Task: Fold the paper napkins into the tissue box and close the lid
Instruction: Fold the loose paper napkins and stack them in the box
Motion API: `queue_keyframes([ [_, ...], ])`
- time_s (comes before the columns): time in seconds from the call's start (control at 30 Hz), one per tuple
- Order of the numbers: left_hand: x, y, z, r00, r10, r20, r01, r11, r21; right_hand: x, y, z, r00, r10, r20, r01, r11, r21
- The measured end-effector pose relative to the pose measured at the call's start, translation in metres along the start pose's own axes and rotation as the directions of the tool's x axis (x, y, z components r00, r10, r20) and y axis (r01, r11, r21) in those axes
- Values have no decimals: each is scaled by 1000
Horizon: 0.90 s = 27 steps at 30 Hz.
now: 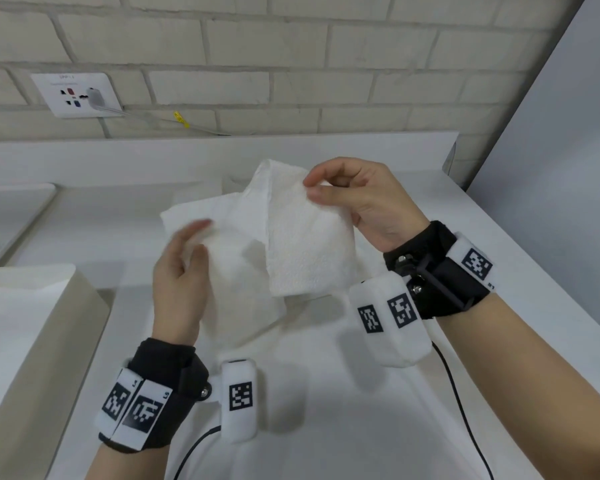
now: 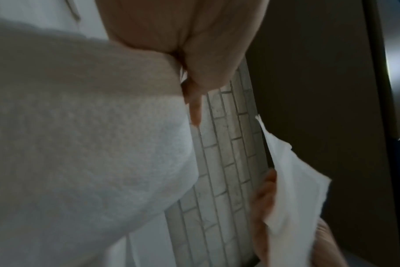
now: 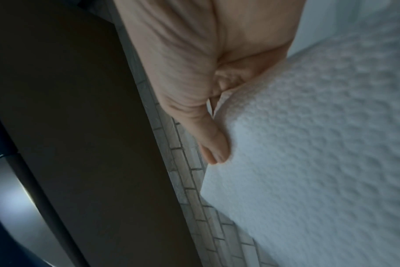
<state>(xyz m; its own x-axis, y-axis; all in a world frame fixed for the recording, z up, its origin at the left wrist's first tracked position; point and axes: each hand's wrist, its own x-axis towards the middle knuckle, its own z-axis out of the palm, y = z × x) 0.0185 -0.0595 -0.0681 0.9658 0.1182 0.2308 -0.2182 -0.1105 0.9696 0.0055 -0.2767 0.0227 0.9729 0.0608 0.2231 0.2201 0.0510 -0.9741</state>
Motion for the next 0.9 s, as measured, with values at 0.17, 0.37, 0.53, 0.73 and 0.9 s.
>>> queue_keyframes([
  [0.17, -13, 27, 10, 965, -130, 226, 192, 940, -281, 0, 7, 12, 999, 14, 44, -11, 998, -57],
  [0.37, -18, 38, 13, 947, -115, 299, 224, 904, -364, 0, 24, 21, 995, -52, 86, 86, 881, -465],
  [0.53, -16, 34, 12, 960, -170, 221, 236, 917, -321, -9, 36, 28, 906, -265, 331, 419, 440, -794],
  [0.73, -11, 33, 10, 963, -185, 194, 245, 902, -356, -17, 41, 26, 866, -101, 490, 490, 377, -786],
  [0.9, -9, 24, 2, 980, -138, 143, 172, 950, -261, -9, 31, 19, 929, -200, 311, 361, 674, -644],
])
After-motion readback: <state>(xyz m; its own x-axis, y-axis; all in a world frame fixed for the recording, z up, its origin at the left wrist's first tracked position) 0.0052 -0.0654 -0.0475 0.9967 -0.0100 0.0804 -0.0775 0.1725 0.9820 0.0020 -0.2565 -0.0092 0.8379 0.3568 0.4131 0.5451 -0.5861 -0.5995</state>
